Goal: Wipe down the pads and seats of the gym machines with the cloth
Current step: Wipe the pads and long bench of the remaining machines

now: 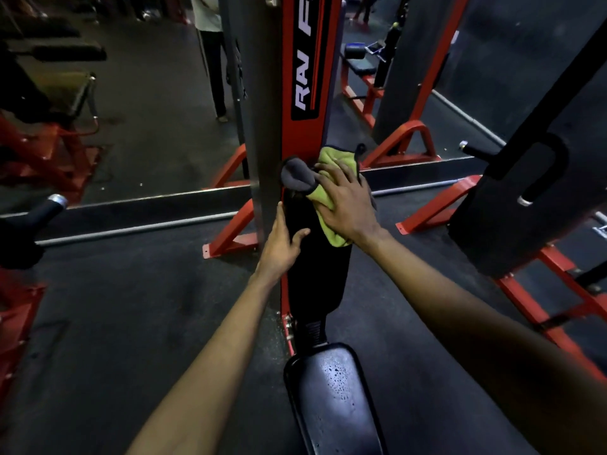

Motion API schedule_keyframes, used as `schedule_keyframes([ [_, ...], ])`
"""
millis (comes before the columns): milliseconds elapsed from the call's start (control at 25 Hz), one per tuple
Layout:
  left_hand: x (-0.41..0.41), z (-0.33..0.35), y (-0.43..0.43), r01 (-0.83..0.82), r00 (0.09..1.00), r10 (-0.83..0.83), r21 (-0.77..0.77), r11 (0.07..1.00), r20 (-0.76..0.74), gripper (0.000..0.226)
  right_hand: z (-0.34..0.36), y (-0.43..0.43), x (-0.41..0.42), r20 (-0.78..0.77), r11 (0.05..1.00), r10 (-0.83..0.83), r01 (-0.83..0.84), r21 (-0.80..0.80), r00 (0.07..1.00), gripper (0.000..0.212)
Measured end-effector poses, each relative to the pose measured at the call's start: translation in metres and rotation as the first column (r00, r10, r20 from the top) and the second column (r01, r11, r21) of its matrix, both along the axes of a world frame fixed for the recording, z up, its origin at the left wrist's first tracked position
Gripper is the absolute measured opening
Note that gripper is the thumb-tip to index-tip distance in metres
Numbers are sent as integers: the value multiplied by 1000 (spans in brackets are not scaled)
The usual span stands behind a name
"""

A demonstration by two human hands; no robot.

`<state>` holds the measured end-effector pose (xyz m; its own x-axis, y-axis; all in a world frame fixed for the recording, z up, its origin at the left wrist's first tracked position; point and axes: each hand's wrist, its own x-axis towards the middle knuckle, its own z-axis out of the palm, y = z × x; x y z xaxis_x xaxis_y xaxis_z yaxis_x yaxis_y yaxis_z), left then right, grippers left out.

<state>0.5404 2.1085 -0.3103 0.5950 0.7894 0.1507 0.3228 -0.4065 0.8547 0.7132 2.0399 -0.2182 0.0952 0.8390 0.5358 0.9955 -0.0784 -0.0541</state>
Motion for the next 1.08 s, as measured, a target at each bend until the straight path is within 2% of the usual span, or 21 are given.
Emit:
schedule_keyframes([
  [120, 1, 0, -5, -79, 997, 78, -15, 997, -22, 87, -23, -18, 13, 47, 998, 58, -56, -40, 997, 78],
  [240, 4, -8, -25, -167, 985, 166, -24, 986, -45, 79, -29, -25, 26, 78, 995, 90, -85, -57, 993, 89],
  [400, 15, -26, -64, -291, 953, 285, -51, 955, -108, 89, -7, -13, 32, 37, 984, 175, -174, -37, 984, 82],
  [560, 28, -43, -90, -334, 938, 320, -97, 938, -134, 99, -23, -13, 42, 154, 960, 279, -281, -8, 948, 85],
  [800, 36, -94, -116, -400, 887, 421, 141, 906, -190, 97, -12, -5, 31, 219, 936, 350, -344, -69, 911, 83],
  [920, 53, -106, -121, -461, 865, 480, 144, 876, -148, 100, -5, 14, 3, 314, 909, 415, -402, -108, 854, 72],
  [1080, 57, -117, -133, -434, 862, 462, 167, 885, -207, 99, -12, 13, 10, 439, 898, 435, -417, -141, 786, 69],
])
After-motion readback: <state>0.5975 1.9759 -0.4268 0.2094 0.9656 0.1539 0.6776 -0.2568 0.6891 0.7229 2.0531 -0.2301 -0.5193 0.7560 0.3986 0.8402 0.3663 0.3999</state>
